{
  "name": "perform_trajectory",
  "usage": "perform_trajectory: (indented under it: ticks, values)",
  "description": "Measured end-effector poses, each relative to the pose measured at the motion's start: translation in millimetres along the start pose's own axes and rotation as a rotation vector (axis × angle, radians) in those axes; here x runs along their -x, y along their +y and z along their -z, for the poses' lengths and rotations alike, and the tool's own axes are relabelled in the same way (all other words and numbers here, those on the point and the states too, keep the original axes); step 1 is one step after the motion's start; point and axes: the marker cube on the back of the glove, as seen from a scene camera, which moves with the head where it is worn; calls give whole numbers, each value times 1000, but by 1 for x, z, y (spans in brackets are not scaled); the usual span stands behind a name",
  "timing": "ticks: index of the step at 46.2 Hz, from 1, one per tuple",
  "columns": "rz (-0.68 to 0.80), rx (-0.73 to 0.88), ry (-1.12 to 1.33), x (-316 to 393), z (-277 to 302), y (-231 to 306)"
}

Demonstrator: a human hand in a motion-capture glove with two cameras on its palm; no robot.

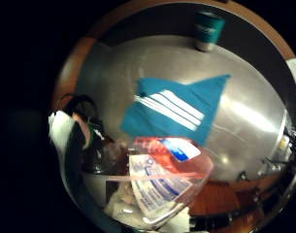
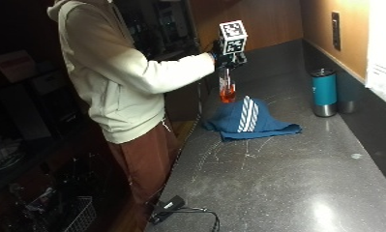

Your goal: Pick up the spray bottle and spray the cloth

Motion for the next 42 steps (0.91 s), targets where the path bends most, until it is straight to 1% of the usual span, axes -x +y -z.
perform_trajectory:
  ticks: [6, 9, 13, 17, 19, 23, 27, 30, 32, 35, 37, 42]
  values:
    - [152, -77, -250, 35, -18, -5]
    - [217, -109, -347, 61, -42, -15]
    - [270, -190, -506, 101, -81, -36]
    - [306, -196, -669, 108, -96, -34]
    - [293, -217, -677, 104, -104, -39]
    - [225, -371, -654, 107, -128, -70]
    - [229, -411, -739, 121, -144, -82]
    - [204, -457, -710, 118, -157, -98]
    - [206, -428, -690, 116, -167, -100]
    - [217, -322, -602, 108, -190, -101]
    - [195, -323, -546, 101, -201, -112]
    - [147, -288, -548, 90, -209, -126]
